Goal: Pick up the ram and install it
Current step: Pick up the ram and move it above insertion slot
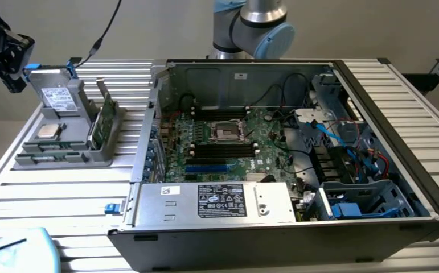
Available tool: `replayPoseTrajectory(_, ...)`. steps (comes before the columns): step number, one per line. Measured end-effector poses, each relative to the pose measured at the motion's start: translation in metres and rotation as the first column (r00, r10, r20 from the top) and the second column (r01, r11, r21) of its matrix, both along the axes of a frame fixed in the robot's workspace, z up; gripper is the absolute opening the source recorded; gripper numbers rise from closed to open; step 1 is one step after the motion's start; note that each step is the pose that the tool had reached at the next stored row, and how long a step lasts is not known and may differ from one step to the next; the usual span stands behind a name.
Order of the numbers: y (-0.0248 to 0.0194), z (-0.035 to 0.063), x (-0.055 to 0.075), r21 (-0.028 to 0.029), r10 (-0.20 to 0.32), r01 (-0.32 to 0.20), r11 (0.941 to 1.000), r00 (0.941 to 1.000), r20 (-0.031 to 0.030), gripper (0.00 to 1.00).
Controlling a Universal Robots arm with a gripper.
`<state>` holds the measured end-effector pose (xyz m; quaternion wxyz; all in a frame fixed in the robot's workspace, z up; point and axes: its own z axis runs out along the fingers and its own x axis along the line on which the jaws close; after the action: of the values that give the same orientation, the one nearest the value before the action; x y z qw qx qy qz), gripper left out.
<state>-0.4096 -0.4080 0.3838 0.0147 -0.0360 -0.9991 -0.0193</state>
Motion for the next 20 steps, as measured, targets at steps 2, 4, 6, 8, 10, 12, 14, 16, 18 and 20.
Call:
replayPoseTrajectory(2,0.0000,0.0000,0.0000,0.0000,0.000,0.000,1.0000,1.0000,0.0000,0.10)
replayPoseTrajectory(4,0.0000,0.0000,0.0000,0.0000,0.000,0.000,1.0000,1.0000,0.0000,0.10)
replayPoseTrajectory(6,0.0000,0.0000,0.0000,0.0000,0.000,0.000,1.0000,1.0000,0.0000,0.10)
replayPoseTrajectory(8,0.0000,0.0000,0.0000,0.0000,0.000,0.000,1.0000,1.0000,0.0000,0.10)
replayPoseTrajectory(10,0.0000,0.0000,0.0000,0.0000,0.000,0.000,1.0000,1.0000,0.0000,0.10)
replayPoseTrajectory(12,0.0000,0.0000,0.0000,0.0000,0.003,-0.003,1.0000,1.0000,0.0000,0.10)
replayPoseTrajectory(14,0.0000,0.0000,0.0000,0.0000,0.026,-0.026,0.9997,0.9997,0.0000,0.10)
replayPoseTrajectory(16,0.0000,0.0000,0.0000,0.0000,0.063,-0.063,0.9980,0.9980,0.0000,0.10)
replayPoseTrajectory(18,0.0000,0.0000,0.0000,0.0000,0.098,-0.098,0.9951,0.9951,0.0000,0.10)
replayPoseTrajectory(20,-0.0001,-0.0001,0.0001,0.0000,0.136,-0.136,0.9907,0.9907,0.0000,0.10)
